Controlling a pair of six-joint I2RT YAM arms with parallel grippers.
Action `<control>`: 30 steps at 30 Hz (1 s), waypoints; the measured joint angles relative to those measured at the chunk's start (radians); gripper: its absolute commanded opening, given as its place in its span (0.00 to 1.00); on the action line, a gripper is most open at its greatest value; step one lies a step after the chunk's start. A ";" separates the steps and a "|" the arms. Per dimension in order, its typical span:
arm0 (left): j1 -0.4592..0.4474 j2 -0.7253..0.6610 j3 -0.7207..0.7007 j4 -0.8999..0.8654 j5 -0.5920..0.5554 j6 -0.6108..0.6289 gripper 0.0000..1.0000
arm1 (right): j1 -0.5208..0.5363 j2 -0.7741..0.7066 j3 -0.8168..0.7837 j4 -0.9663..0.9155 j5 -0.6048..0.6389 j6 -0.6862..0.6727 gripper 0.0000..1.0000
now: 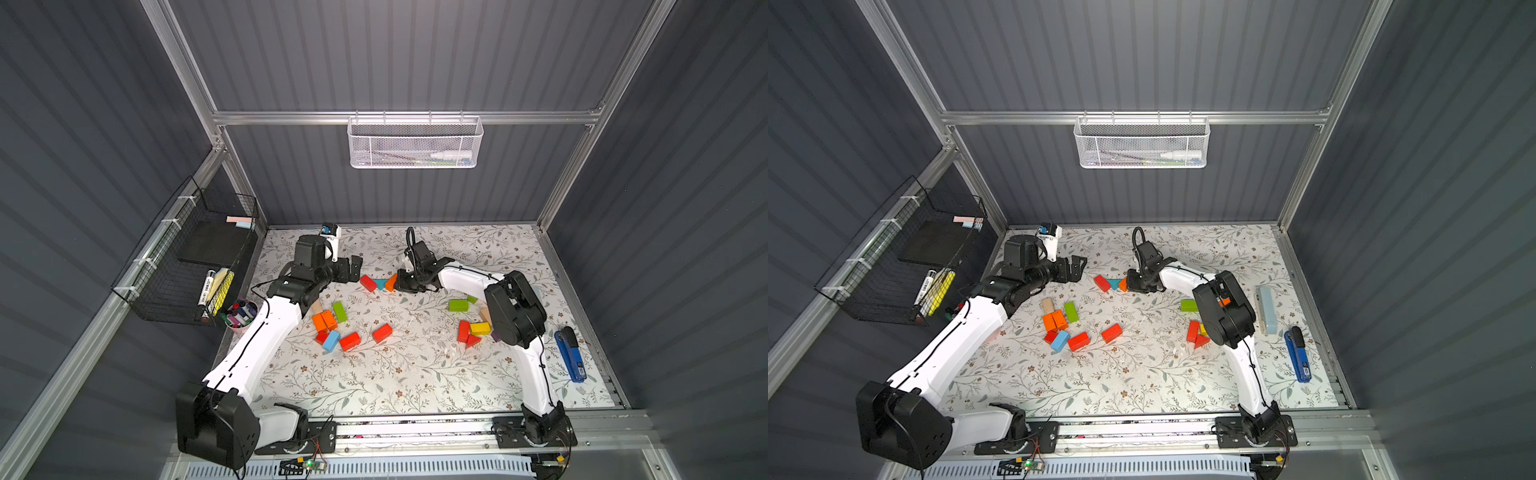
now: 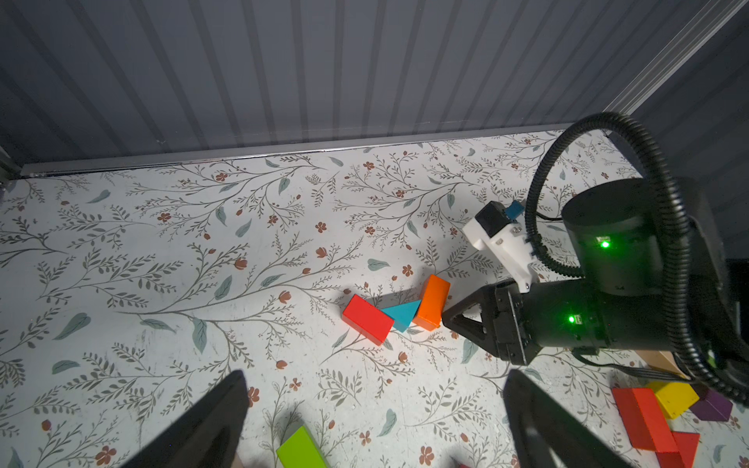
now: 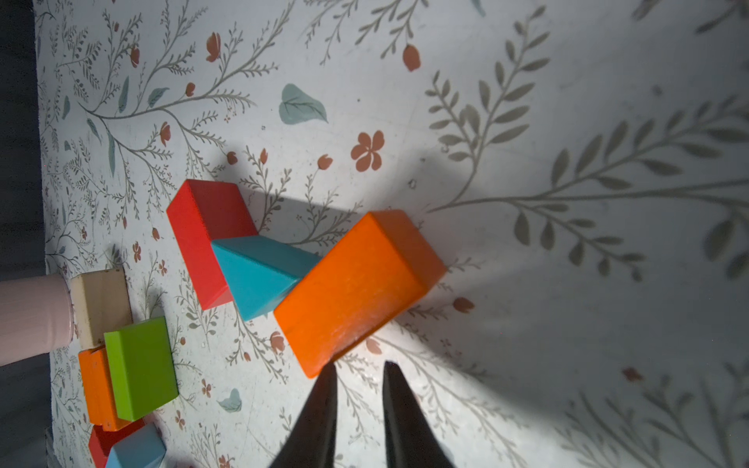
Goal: Assemble a heart with building blocks
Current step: Adjust the building block at the center of the board, then pick up the building block from the center of the board.
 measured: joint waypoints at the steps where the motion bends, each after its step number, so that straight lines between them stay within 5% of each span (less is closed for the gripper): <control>1: 0.000 0.000 0.000 0.000 0.000 0.000 0.99 | 0.001 0.000 -0.002 0.000 0.000 -0.010 0.25; 15: 0.000 0.185 0.025 -0.169 -0.057 -0.061 0.99 | 0.056 -0.284 -0.264 -0.028 -0.060 -0.248 0.28; 30: 0.005 0.416 0.074 -0.351 -0.152 -0.375 0.74 | 0.071 -0.480 -0.524 0.027 -0.077 -0.284 0.28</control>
